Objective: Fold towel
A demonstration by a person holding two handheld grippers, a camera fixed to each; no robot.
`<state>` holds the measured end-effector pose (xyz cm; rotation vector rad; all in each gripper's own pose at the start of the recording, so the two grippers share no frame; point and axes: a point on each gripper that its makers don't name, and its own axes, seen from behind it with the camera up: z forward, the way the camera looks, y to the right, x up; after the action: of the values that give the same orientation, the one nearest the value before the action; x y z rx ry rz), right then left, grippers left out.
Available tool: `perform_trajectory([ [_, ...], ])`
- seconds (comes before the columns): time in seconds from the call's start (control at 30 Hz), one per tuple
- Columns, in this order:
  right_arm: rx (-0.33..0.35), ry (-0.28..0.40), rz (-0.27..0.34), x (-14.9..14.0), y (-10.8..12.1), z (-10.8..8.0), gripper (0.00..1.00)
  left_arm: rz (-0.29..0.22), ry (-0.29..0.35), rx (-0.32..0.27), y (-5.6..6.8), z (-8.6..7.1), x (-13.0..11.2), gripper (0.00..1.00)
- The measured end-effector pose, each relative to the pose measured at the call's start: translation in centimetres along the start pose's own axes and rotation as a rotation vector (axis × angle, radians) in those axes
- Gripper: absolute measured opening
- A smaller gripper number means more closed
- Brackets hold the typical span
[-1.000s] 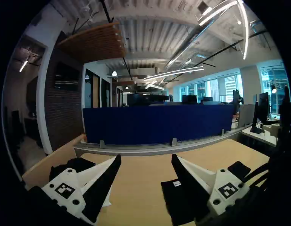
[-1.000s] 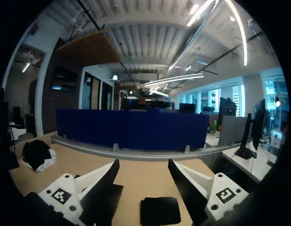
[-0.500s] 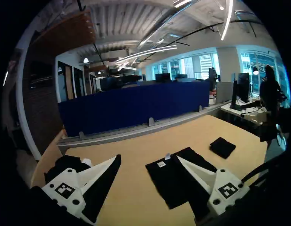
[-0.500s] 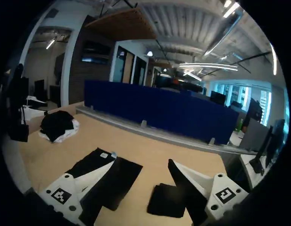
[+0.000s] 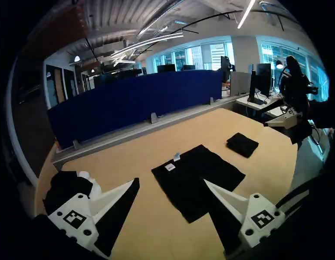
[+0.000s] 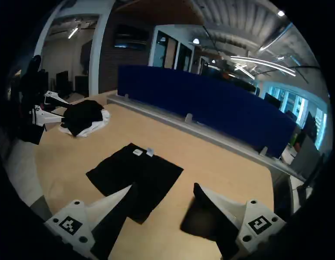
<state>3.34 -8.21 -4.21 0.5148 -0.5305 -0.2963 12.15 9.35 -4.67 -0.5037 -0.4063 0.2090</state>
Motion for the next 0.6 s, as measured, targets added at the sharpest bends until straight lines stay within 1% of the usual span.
perform_trajectory([
  [0.27, 0.068, -0.071, -0.008, -4.1, -1.8, 2.1, 1.0, 0.015, -0.066, -0.045, 1.5, 1.5, -4.7, 1.0],
  [0.6, 0.104, -0.119, -0.04, -9.2, -3.7, 4.6, 1.0, 0.044, -0.116, -0.087, 3.6, 3.5, -10.5, 1.0],
])
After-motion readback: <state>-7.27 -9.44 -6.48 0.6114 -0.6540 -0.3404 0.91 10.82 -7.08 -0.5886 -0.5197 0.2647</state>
